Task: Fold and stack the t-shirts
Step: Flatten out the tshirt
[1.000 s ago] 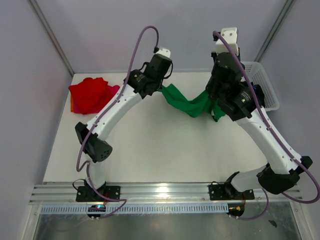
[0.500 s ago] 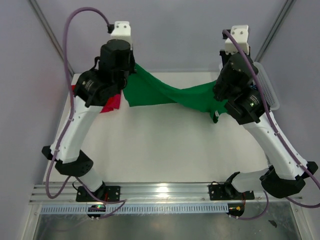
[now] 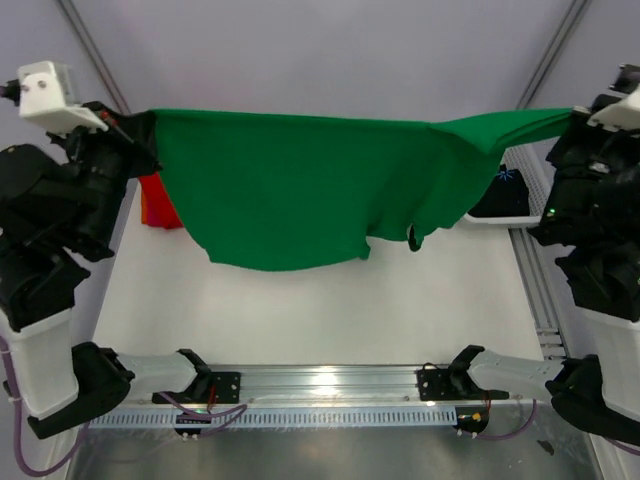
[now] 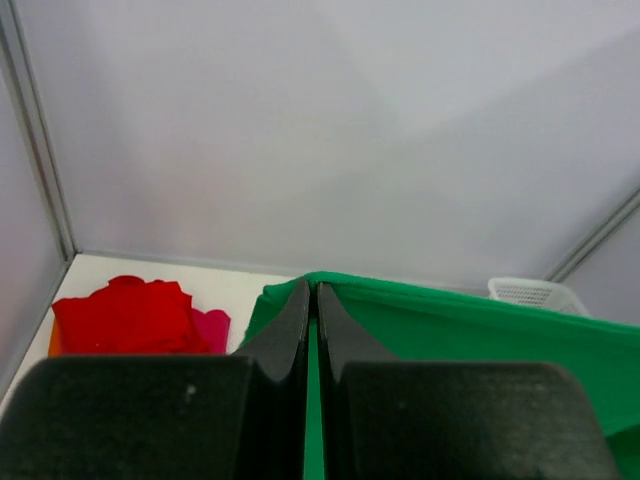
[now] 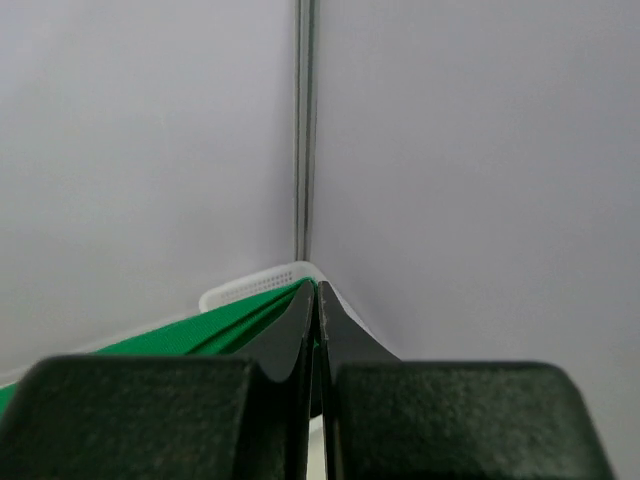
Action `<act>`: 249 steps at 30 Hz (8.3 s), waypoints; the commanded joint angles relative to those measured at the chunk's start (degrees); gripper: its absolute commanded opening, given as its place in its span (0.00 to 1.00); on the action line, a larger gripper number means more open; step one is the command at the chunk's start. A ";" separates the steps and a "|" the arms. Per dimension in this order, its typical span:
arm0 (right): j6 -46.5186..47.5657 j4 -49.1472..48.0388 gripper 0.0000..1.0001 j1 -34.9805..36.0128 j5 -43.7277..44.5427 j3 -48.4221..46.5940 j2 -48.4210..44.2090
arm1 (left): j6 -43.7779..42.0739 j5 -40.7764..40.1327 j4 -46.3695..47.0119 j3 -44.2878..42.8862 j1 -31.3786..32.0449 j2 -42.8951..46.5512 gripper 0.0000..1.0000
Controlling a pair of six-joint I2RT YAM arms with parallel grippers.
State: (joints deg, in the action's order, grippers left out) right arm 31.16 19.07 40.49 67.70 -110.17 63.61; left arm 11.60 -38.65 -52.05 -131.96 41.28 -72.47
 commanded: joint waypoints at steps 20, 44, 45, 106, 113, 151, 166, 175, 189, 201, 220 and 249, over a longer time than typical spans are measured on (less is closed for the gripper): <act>-3.03 -2.62 0.03 0.03 -5.21 -1.99 3.43 | -8.69 -12.31 13.72 13.91 -0.06 0.50 0.00; -25.70 2.91 0.55 -9.29 -19.28 21.83 22.00 | 11.69 -1.07 11.98 30.27 -11.75 -45.57 0.47; -25.97 2.55 0.55 -9.20 -19.27 23.06 21.56 | 11.96 -1.07 11.89 30.88 -11.75 -45.22 0.48; -66.40 25.84 0.55 -4.98 -54.61 53.83 2.92 | 25.67 22.84 10.66 35.81 -11.74 -53.48 0.52; -65.44 26.11 0.55 -4.98 -54.17 53.39 3.27 | 27.95 16.95 4.43 35.72 -13.68 -54.80 0.51; -59.11 17.58 0.55 -4.98 -73.92 59.79 1.69 | 28.66 19.32 0.46 31.86 -24.05 -40.65 0.50; -61.82 24.35 0.55 -4.81 -85.19 68.58 -10.50 | 28.04 20.28 -1.91 30.18 -24.05 -37.48 0.50; -60.68 21.28 0.55 4.85 -68.60 72.65 -21.60 | 28.48 21.60 -2.26 30.36 -23.88 -37.57 0.50; -26.42 23.89 0.56 18.12 -36.42 51.19 -6.05 | 29.19 19.50 -2.18 32.38 -22.12 -35.73 0.50; -30.89 39.11 0.55 35.88 -33.59 47.34 4.67 | 29.62 19.14 -1.47 33.62 -22.12 -34.85 0.50; -24.83 49.22 0.55 40.46 -50.20 37.22 23.48 | 29.27 17.65 -2.09 33.96 -22.12 -33.62 0.51; -40.82 36.65 0.59 42.39 -58.13 37.48 29.81 | 29.45 19.23 -2.00 33.96 -22.12 -34.06 0.51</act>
State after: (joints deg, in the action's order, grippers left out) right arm -6.09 56.40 82.00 10.66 -70.72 93.30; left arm 40.45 -19.86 -54.11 -97.34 19.14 -109.01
